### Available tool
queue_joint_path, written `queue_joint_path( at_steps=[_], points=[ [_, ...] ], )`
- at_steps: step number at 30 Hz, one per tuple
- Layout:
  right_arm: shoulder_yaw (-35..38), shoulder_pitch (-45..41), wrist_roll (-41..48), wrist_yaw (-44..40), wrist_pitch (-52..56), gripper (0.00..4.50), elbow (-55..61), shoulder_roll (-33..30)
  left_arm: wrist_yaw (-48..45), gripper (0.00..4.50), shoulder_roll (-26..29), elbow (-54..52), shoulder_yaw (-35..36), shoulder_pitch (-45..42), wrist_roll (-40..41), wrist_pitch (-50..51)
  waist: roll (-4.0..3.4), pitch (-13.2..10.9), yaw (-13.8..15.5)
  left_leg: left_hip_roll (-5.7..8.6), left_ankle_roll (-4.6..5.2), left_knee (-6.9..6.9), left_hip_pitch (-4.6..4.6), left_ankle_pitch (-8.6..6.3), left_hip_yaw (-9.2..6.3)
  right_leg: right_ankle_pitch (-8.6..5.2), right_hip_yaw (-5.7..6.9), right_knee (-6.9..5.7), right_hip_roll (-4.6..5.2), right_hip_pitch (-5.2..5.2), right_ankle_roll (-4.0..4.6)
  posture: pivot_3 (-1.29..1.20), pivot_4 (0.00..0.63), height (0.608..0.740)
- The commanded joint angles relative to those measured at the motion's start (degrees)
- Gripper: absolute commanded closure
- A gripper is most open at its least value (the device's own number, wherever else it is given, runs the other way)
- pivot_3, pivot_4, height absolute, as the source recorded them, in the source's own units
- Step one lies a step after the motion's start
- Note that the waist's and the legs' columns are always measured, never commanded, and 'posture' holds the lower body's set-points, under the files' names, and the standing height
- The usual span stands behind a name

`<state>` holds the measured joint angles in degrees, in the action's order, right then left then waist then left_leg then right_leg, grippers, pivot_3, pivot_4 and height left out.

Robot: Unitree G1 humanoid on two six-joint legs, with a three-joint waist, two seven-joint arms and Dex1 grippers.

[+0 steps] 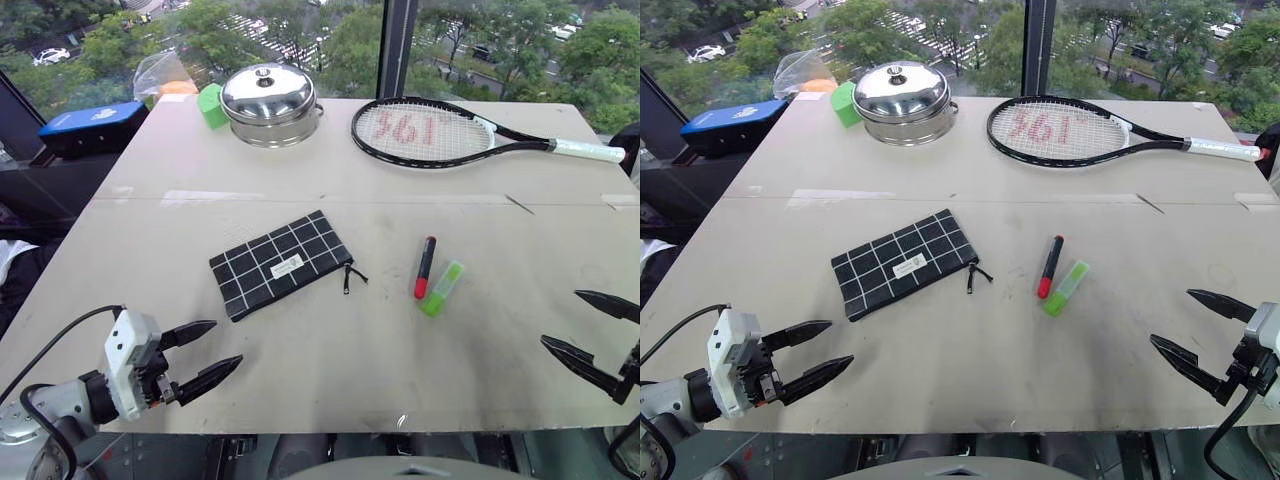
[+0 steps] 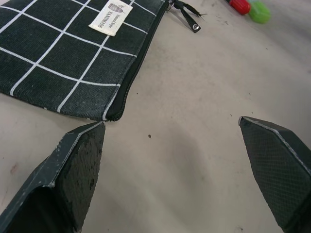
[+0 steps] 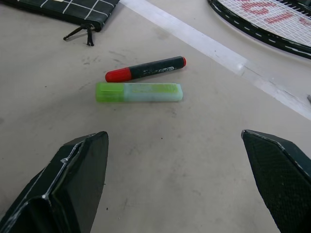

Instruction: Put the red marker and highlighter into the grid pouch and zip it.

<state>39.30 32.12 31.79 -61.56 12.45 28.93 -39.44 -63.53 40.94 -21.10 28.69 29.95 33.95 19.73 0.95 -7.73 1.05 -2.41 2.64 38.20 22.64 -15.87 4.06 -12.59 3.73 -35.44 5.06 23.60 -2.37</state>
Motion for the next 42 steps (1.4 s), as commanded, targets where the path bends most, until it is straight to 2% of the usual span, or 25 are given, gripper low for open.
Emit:
queue_joint_path(
  at_steps=[1, 6, 9, 12, 15, 18, 25, 26, 29, 32, 34, 42],
  points=[
    [-0.45, -1.36, 1.31, 1.26, -0.54, 0.05, 2.08, 0.32, 4.54, 0.03, -0.85, -2.45, -0.07, -3.62, 3.05, 2.89, 0.01, 0.00, -0.01, 0.00, 0.00, 0.00, 0.00, 0.00, 0.00, 0.00, 0.00, 0.00, 0.00, 0.00, 0.00, 0.00, 0.150, 0.740],
    [-5.61, -7.01, 5.34, 5.09, 1.17, 0.05, 5.69, 1.96, 17.60, 0.03, -3.51, -5.97, 0.34, -13.36, 13.59, 15.54, 0.06, 0.05, 0.21, 0.00, 0.18, 0.10, 0.01, 0.11, -0.05, 0.02, -0.01, -0.10, 0.03, -0.03, 0.00, 0.00, 0.150, 0.740],
    [-11.13, -11.15, 9.76, 7.26, 3.78, 0.05, 8.75, 3.13, 23.07, 0.03, -4.11, -5.93, -0.59, -18.07, 12.93, 16.61, 0.13, 0.07, -0.08, 0.00, 0.23, 0.09, -0.05, 0.13, -0.05, 0.08, -0.02, -0.12, -0.01, -0.07, 0.11, 0.00, 0.150, 0.740],
    [-15.53, -12.43, 9.72, 6.78, 4.55, 0.05, 11.85, 1.98, 18.51, 0.03, -1.15, -2.76, -2.80, -17.56, 1.23, 5.08, 0.10, 0.06, -0.23, 0.06, 0.23, 0.01, -0.02, 0.14, -0.01, 0.16, -0.01, -0.14, -0.28, -0.07, 0.25, 0.00, 0.150, 0.740],
    [-18.91, -13.88, 9.37, 6.70, 4.90, 0.05, 14.25, 0.61, 10.28, 0.03, 2.50, 6.30, -2.63, -14.45, -10.78, -15.83, 0.09, 0.07, -0.25, 0.08, 0.22, -0.06, -0.05, 0.13, 0.08, 0.10, -0.09, -0.10, -0.41, -0.03, 0.35, 0.00, 0.150, 0.740],
    [-20.48, -14.56, 9.21, 6.84, 4.64, 0.05, 14.91, 0.05, 5.67, 0.03, 4.96, 17.34, -1.64, -12.42, -18.08, -34.94, 0.10, 0.07, -0.11, 0.03, 0.22, -0.12, -0.03, 0.10, 0.12, 0.04, -0.06, 0.03, -0.33, 0.05, 0.45, 0.00, 0.150, 0.740],
    [-21.92, -14.71, 7.50, 8.36, 2.83, 0.05, 14.16, 1.44, 7.41, 0.03, 6.28, 34.71, -5.01, -15.25, -28.45, -62.49, 0.16, 0.10, 0.89, 0.05, 0.06, -0.01, 0.10, -0.07, 0.06, 0.04, 0.10, 0.04, 0.22, 0.05, 0.43, 0.00, 0.150, 0.740],
    [-22.06, -14.47, 7.43, 8.55, 2.80, 0.05, 14.39, 1.56, 10.36, 0.03, 6.22, 37.13, -5.81, -16.28, -32.76, -65.76, 0.16, 0.10, 0.93, 0.05, 0.06, 0.00, 0.10, -0.08, 0.06, 0.05, 0.10, 0.04, 0.23, 0.05, 0.43, 0.00, 0.150, 0.740],
    [-22.13, -14.20, 7.30, 9.23, 2.67, 0.05, 14.72, 1.69, 14.58, 0.03, 6.03, 41.13, -9.16, -19.33, -39.55, -72.02, 0.04, 0.14, 1.37, 0.05, 0.12, 0.00, 0.10, -0.06, 0.06, 0.05, 0.11, 0.03, 0.23, 0.04, 0.43, 0.00, 0.150, 0.740],
    [-22.16, -14.04, 6.98, 9.83, 2.57, 0.05, 14.78, 1.58, 17.70, 0.03, 5.75, 43.65, -13.28, -23.29, -44.12, -75.34, -0.53, 0.37, 2.08, 0.08, 0.31, 0.01, 0.09, 0.05, 0.11, 0.06, 0.30, 0.00, 0.36, -0.05, 0.42, 0.00, 0.150, 0.740],
    [-22.25, -13.96, 6.85, 10.22, 2.56, 0.05, 14.83, 1.50, 19.85, 0.03, 5.00, 45.22, -15.92, -26.65, -46.23, -75.29, -0.87, 0.49, 2.64, 0.11, 0.31, 0.01, 0.09, 0.05, 0.24, 0.05, 0.41, -0.09, 0.51, -0.07, 0.40, 0.00, 0.150, 0.740],
    [-22.47, -13.81, 6.68, 14.22, 3.26, 0.05, 16.73, 2.12, 26.98, 0.03, 2.12, 49.63, -26.13, -38.11, -53.88, -70.08, -0.93, 0.68, 2.92, 0.14, 0.35, 0.15, 0.04, 0.08, 0.19, -0.08, 0.67, -0.29, 0.31, -0.24, 0.12, 0.00, 0.150, 0.740]
  ],
)
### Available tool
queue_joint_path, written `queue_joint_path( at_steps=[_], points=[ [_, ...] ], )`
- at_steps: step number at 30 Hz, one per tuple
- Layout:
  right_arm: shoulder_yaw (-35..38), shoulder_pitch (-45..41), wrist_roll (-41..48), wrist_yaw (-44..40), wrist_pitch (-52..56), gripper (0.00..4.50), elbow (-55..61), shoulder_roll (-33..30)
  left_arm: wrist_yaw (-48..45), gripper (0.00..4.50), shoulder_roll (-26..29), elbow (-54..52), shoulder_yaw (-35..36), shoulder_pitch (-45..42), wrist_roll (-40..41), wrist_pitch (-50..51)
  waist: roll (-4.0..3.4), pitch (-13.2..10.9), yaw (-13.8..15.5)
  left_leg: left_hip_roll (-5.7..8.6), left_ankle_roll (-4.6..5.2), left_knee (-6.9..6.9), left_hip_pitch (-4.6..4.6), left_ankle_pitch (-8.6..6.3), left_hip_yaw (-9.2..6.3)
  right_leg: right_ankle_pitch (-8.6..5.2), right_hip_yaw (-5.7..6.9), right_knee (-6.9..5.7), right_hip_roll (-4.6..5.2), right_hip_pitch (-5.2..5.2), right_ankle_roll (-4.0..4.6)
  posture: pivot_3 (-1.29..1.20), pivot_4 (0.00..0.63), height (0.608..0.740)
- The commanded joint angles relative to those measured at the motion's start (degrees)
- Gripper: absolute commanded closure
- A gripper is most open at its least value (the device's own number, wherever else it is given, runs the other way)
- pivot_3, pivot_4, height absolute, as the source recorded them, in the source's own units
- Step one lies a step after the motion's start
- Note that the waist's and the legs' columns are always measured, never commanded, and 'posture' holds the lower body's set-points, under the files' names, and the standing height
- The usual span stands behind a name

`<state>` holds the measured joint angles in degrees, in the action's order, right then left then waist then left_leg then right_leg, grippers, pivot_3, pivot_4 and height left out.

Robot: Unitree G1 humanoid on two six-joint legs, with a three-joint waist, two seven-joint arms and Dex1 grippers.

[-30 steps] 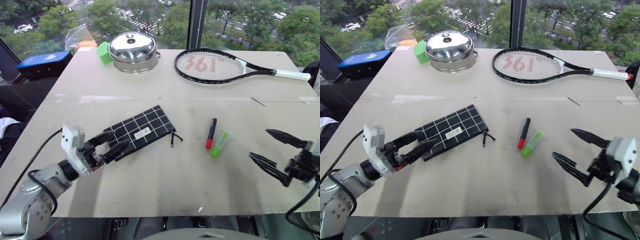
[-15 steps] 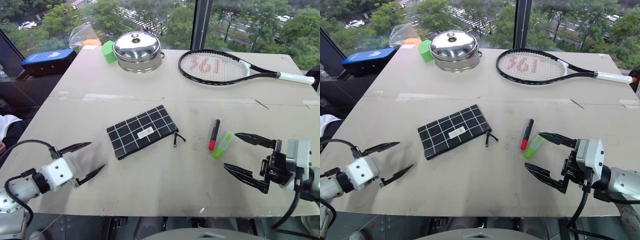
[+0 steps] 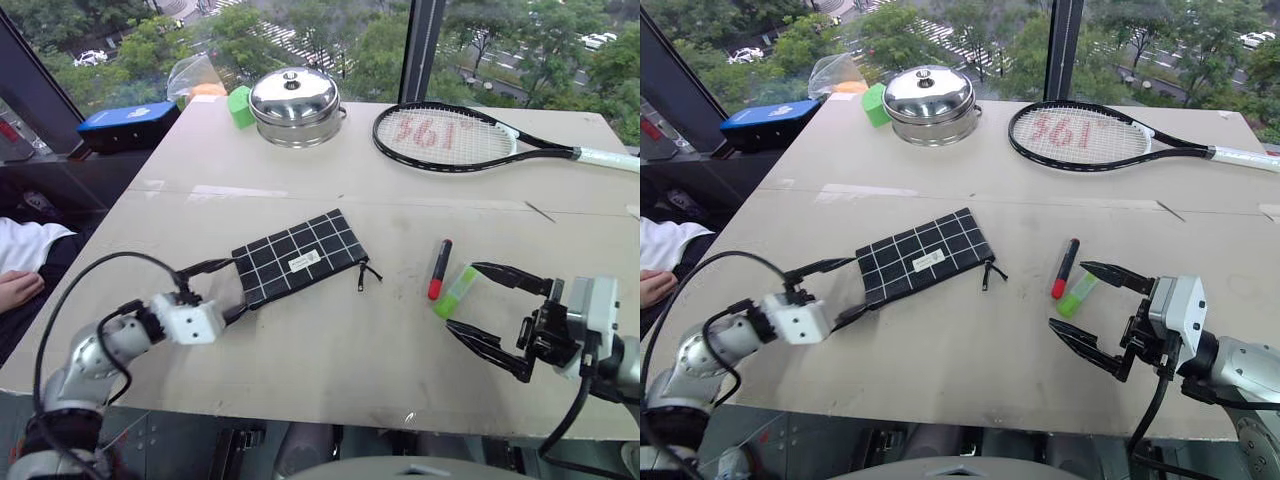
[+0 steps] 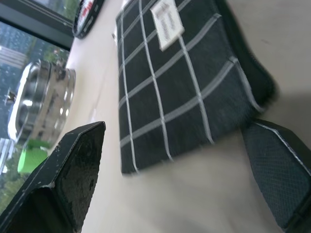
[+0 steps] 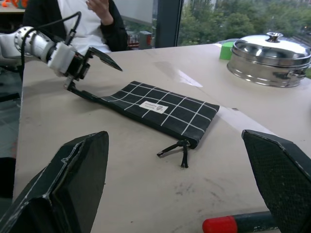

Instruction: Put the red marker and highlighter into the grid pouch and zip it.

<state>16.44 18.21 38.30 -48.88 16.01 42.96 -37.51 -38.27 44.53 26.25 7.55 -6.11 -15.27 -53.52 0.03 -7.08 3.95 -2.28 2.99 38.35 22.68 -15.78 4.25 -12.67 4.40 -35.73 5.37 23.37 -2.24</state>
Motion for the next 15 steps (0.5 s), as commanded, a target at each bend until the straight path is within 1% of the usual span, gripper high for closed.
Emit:
queue_joint_path(
  at_steps=[1, 4, 5, 6, 7, 10, 11, 12, 15],
  points=[
    [0.25, 0.34, -0.01, 1.81, -0.33, 0.05, 2.93, 0.16, 2.22, 0.03, -1.61, 2.29, -5.93, -2.77, -5.04, 3.61, -0.01, 0.03, 0.01, 0.01, 0.01, 0.01, -0.01, 0.00, -0.01, 0.00, 0.01, 0.00, -0.02, -0.03, 0.00, 0.00, 0.150, 0.740],
    [-0.46, 0.97, -0.56, 3.14, -0.18, 0.05, 3.80, 0.37, 2.96, 0.03, -1.99, 2.18, -8.71, -4.64, -5.72, 4.71, 0.04, 0.09, -0.04, 0.00, 0.02, 0.02, -0.07, 0.01, -0.03, -0.01, 0.02, -0.01, -0.08, -0.09, -0.01, 0.00, 0.150, 0.740],
    [-0.88, 1.32, -1.04, 3.68, -0.15, 0.05, 4.14, 0.45, 1.75, 0.03, -2.09, 2.31, -10.06, -5.24, -5.16, 5.44, 0.03, 0.10, -0.02, -0.01, 0.02, 0.02, -0.08, 0.01, -0.05, -0.02, 0.02, -0.01, -0.11, -0.12, -0.02, 0.00, 0.150, 0.740],
    [-1.28, 1.52, -1.45, 4.23, -0.13, 0.00, 4.43, 0.51, 1.05, 0.53, -1.99, 2.42, -11.11, -5.68, -4.94, 6.10, 0.01, 0.11, -0.02, -0.02, 0.02, 0.02, -0.09, 0.01, -0.06, -0.04, 0.03, -0.01, -0.11, -0.14, -0.04, 0.00, 0.150, 0.740],
    [-1.65, 1.56, -1.95, 5.00, 0.03, 0.00, 4.69, 0.57, -0.02, 0.80, -2.04, 2.26, -11.83, -5.94, -3.88, 7.24, 0.01, 0.11, -0.02, -0.02, 0.02, 0.02, -0.10, 0.01, -0.06, -0.06, 0.03, -0.01, -0.11, -0.14, -0.07, 0.00, 0.150, 0.740],
    [-2.30, 1.38, -2.16, 6.46, 0.48, 0.00, 5.17, 0.78, -1.19, 2.15, -1.79, 1.42, -13.02, -6.29, -1.79, 8.72, 0.01, 0.11, -0.08, -0.02, 0.02, 0.03, -0.10, 0.01, -0.06, -0.07, 0.03, -0.01, -0.10, -0.15, -0.10, 0.00, 0.150, 0.740],
    [-2.53, 1.34, -1.89, 6.87, 0.72, 0.00, 5.38, 0.92, -1.54, 2.66, -1.73, 1.08, -13.40, -6.47, -1.19, 8.99, 0.03, 0.11, -0.08, -0.02, 0.02, 0.03, -0.10, 0.01, -0.05, -0.08, 0.02, -0.01, -0.10, -0.15, -0.10, 0.00, 0.150, 0.740],
    [-3.03, 1.33, -1.91, 7.37, 1.11, 0.00, 5.73, 1.02, -1.89, 3.28, -1.84, 0.77, -13.70, -6.92, -0.54, 9.63, 0.04, 0.13, -0.08, -0.02, 0.02, 0.03, -0.10, 0.01, -0.06, -0.08, 0.03, -0.01, -0.10, -0.15, -0.11, 0.00, 0.150, 0.740],
    [-4.45, 1.49, -2.47, 8.17, 1.52, 0.00, 6.55, 1.13, -3.69, 4.48, -2.24, -0.76, -14.29, -7.85, 1.68, 11.39, -0.17, 0.21, -0.10, -0.02, 0.02, 0.03, -0.12, 0.01, -0.07, -0.08, 0.02, -0.01, -0.08, -0.16, -0.11, 0.00, 0.150, 0.740]
  ],
)
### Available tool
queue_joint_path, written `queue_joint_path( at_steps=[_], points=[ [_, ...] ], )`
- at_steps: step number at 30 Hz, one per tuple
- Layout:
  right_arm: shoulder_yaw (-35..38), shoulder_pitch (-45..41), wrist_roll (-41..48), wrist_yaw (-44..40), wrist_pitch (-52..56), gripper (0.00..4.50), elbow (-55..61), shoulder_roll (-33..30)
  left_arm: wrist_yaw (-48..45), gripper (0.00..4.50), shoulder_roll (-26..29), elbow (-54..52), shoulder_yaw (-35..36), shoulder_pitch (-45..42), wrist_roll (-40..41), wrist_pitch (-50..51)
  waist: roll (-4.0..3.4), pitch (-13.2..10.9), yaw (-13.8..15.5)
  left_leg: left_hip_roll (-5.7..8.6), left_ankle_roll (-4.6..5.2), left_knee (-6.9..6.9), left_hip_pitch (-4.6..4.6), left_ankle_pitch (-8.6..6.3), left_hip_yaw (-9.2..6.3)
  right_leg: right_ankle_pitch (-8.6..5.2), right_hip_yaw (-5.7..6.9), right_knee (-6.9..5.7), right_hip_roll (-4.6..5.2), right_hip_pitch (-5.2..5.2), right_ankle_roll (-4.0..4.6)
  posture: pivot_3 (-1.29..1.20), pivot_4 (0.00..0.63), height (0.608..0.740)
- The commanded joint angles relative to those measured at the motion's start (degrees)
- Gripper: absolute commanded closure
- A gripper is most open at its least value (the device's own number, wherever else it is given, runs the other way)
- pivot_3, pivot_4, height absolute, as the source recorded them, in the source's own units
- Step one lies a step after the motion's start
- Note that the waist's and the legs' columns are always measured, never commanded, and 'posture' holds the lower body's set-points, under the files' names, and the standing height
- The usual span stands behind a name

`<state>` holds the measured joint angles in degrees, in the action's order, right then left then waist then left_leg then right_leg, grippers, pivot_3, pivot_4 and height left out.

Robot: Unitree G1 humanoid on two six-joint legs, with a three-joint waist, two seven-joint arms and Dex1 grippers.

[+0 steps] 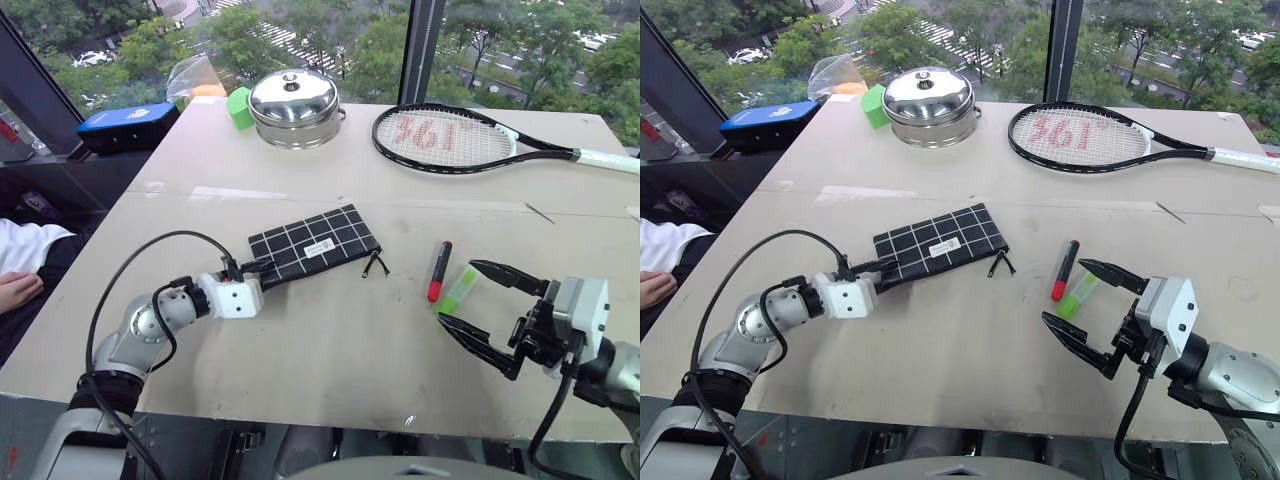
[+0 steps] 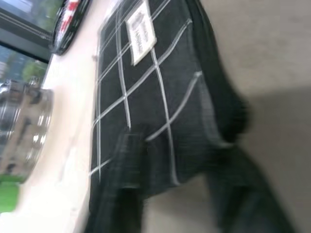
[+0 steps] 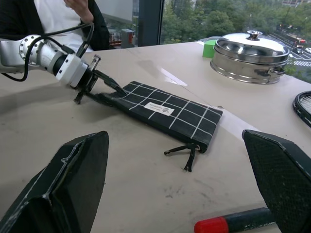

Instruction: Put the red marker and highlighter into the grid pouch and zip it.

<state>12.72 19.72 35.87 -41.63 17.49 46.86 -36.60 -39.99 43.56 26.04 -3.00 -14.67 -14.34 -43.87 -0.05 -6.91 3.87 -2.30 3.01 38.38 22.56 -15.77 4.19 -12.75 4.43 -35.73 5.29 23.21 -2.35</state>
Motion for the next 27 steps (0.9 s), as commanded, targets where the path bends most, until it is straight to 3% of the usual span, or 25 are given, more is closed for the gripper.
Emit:
queue_joint_path(
  at_steps=[1, 5, 8, 10, 14, 18, 25, 27],
  points=[
    [-1.16, -0.07, -0.37, 1.20, 0.01, 0.00, 2.77, 0.21, -2.37, 4.48, -1.31, -1.03, -3.71, 0.67, 1.20, 2.18, -0.10, 0.03, -0.03, 0.01, 0.00, 0.00, 0.00, 0.00, 0.02, 0.00, -0.01, 0.02, 0.01, 0.00, 0.00, 0.00, 0.150, 0.740],
    [-4.64, -1.29, -2.48, 1.89, 3.00, 0.00, 2.95, -1.97, -3.99, 4.48, -1.33, -3.72, -2.74, 0.90, 4.38, 4.44, -0.08, 0.04, -0.03, 0.03, 0.01, 0.00, 0.02, 0.00, 0.02, -0.05, -0.02, 0.04, 0.01, 0.00, -0.07, 0.00, 0.150, 0.740],
    [-9.79, -6.33, -6.84, 9.02, 14.83, 0.00, 2.71, -5.16, -6.17, 4.48, -1.17, -8.29, -1.63, 1.92, 8.73, 8.56, 0.11, -0.04, -0.33, 0.04, 0.04, 0.00, 0.08, -0.02, 0.02, -0.04, -0.03, 0.06, 0.06, 0.03, -0.04, 0.00, 0.150, 0.740],
    [-12.35, -12.07, -2.65, 12.50, 24.26, 0.00, 0.29, -3.98, -7.00, 4.48, -1.08, -10.68, -1.34, 2.33, 10.27, 10.74, 0.46, -0.19, -0.96, 0.01, 0.04, 0.01, 0.11, -0.02, 0.01, 0.07, -0.04, 0.04, 0.05, 0.10, 0.14, 0.00, 0.150, 0.740],
    [-16.55, -25.25, 1.12, 18.80, 36.04, 0.00, -7.27, 4.84, -7.82, 4.48, -1.38, -15.01, -1.73, 2.55, 11.58, 14.57, 0.91, -0.28, -2.09, -0.09, 0.02, 0.01, 0.23, -0.01, -0.05, 0.10, -0.03, 0.02, -0.07, 0.21, 0.19, 0.00, 0.150, 0.740],
    [-15.48, -35.16, -1.03, 28.98, 47.25, 0.00, -17.87, 14.43, -7.38, 4.48, -2.30, -17.70, -2.14, 3.01, 11.56, 17.52, 0.95, -0.30, -2.85, -0.10, 0.02, -0.07, 0.30, -0.01, -0.04, 0.10, -0.06, -0.05, -0.14, 0.25, 0.19, 0.00, 0.150, 0.740],
    [-13.24, -42.59, -2.63, 33.66, 53.16, 0.00, -25.65, 21.53, -5.77, 4.48, -3.78, -20.21, -1.99, 4.44, 10.96, 19.92, 0.93, -0.31, -3.21, -0.05, 0.02, -0.08, 0.33, -0.02, 0.03, 0.24, -0.04, -0.06, -0.15, 0.25, -0.08, 0.00, 0.150, 0.740],
    [-13.10, -43.47, -4.05, 34.58, 52.47, 0.54, -27.25, 22.41, -5.54, 4.50, -3.96, -20.71, -1.98, 4.84, 10.94, 20.20, 0.90, -0.33, -3.15, -0.05, 0.02, -0.08, 0.31, -0.02, 0.01, 0.24, -0.04, -0.08, -0.16, 0.25, -0.08, 0.00, 0.150, 0.740]
  ],
)
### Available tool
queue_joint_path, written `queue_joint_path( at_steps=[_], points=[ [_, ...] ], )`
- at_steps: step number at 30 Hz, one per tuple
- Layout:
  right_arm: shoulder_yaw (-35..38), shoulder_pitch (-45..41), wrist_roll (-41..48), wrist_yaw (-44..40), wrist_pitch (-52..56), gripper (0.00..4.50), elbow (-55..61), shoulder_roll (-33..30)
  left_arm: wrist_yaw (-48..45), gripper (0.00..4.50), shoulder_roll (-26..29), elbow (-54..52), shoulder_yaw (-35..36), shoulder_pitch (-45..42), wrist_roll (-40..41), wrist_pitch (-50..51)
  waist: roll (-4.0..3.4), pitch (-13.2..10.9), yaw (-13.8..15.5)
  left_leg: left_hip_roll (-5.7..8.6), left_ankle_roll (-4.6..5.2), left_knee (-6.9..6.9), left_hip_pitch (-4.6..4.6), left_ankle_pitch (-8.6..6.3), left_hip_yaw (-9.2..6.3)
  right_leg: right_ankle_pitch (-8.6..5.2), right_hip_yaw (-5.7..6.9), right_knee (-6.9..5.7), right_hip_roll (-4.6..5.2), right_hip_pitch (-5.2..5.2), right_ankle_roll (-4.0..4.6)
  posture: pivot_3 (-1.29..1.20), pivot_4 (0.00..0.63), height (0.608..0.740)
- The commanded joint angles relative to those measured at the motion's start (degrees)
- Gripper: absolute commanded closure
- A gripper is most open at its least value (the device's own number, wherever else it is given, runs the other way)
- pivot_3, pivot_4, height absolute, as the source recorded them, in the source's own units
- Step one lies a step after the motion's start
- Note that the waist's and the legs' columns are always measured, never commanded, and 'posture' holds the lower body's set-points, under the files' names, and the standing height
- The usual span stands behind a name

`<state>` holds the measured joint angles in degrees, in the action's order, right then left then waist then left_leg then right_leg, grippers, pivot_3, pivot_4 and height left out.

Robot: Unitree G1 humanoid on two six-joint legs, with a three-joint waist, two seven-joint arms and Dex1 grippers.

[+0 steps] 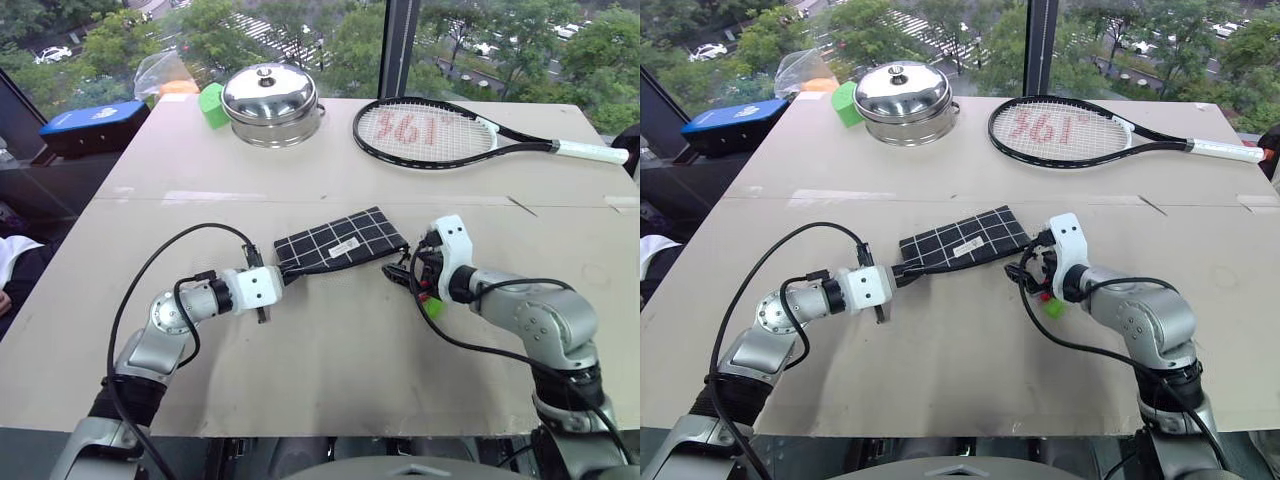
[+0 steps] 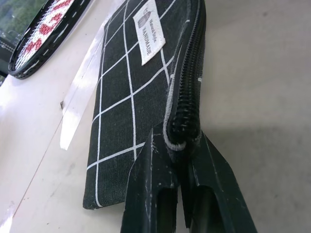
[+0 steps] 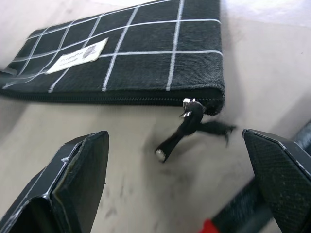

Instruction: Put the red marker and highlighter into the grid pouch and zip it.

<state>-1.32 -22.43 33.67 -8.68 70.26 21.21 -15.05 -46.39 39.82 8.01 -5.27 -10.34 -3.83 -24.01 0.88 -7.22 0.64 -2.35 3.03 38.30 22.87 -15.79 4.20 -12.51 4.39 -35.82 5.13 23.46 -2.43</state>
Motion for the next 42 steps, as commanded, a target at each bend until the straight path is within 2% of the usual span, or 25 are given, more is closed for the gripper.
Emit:
queue_joint_path(
  at_steps=[1, 4, 5, 8, 9, 20, 30, 42],
  points=[
    [1.12, -1.57, -2.16, 1.77, -0.29, 0.89, -2.02, 1.17, 0.96, 4.50, -0.28, -2.89, 0.30, 0.69, 0.40, 0.46, -0.03, -0.02, 0.09, 0.00, 0.00, 0.00, 0.00, 0.00, 0.00, 0.00, 0.00, 0.00, 0.00, 0.00, 0.00, 0.00, 0.150, 0.740],
    [1.14, -1.89, -2.71, 1.29, -0.46, 2.24, -2.40, 1.44, 1.53, 4.50, -0.50, -3.21, 0.38, 1.08, 0.29, 0.71, -0.06, -0.04, -0.04, 0.00, 0.00, 0.00, 0.00, 0.00, 0.00, 0.00, 0.00, -0.01, 0.00, 0.00, 0.00, 0.00, 0.150, 0.740],
    [1.17, -1.95, -2.87, 1.19, -0.57, 2.85, -2.48, 1.50, 1.70, 4.50, -0.59, -3.33, 0.38, 1.16, 0.23, 0.80, -0.06, -0.04, -0.05, 0.00, 0.00, 0.00, 0.00, 0.00, 0.00, 0.00, -0.01, -0.01, 0.00, 0.01, 0.00, 0.00, 0.150, 0.740],
    [0.91, -2.08, -3.55, 0.63, -0.98, 4.31, -2.48, 1.22, 2.24, 4.50, -1.01, -3.77, 0.48, 1.27, 0.23, 1.53, -0.07, -0.04, -0.06, -0.01, 0.00, -0.01, 0.00, 0.00, -0.01, 0.00, 0.00, -0.02, -0.02, 0.01, 0.00, 0.00, 0.150, 0.740],
    [0.78, -2.17, -3.74, 0.42, -1.05, 4.42, -2.25, 1.10, 2.42, 4.50, -1.17, -4.09, 0.49, 1.25, 0.25, 2.00, -0.07, -0.04, -0.06, -0.01, 0.00, -0.01, 0.00, 0.00, -0.01, 0.00, 0.00, -0.02, -0.02, 0.01, 0.00, 0.00, 0.150, 0.740],
    [-1.53, -5.42, -2.95, -1.75, 1.81, 4.42, 1.65, 2.70, 3.74, 4.50, -5.79, -10.36, -0.29, -0.22, 1.94, 12.68, -0.07, -0.05, -0.15, -0.01, -0.01, -0.01, 0.00, 0.00, -0.01, 0.00, 0.00, -0.02, -0.06, 0.01, -0.01, 0.00, 0.150, 0.740],
    [-5.01, -7.63, -2.58, -3.82, 3.55, 4.42, 3.01, 3.39, 7.20, 4.50, -12.65, -11.90, -2.30, -4.12, 1.03, 20.83, -0.08, -0.05, -0.16, 0.06, -0.01, 0.00, 0.00, 0.01, -0.03, 0.01, -0.02, -0.02, -0.09, 0.00, -0.01, 0.00, 0.150, 0.740],
    [-4.09, -10.76, 1.30, -8.06, 5.83, 4.42, 1.65, 7.65, 9.69, 4.50, -14.27, -11.20, -6.66, -5.24, -3.98, 20.99, -0.08, -0.05, -0.15, 0.07, -0.01, -0.01, 0.00, 0.01, -0.04, 0.01, -0.02, -0.03, -0.12, 0.00, -0.01, 0.00, 0.150, 0.740]
  ],
)
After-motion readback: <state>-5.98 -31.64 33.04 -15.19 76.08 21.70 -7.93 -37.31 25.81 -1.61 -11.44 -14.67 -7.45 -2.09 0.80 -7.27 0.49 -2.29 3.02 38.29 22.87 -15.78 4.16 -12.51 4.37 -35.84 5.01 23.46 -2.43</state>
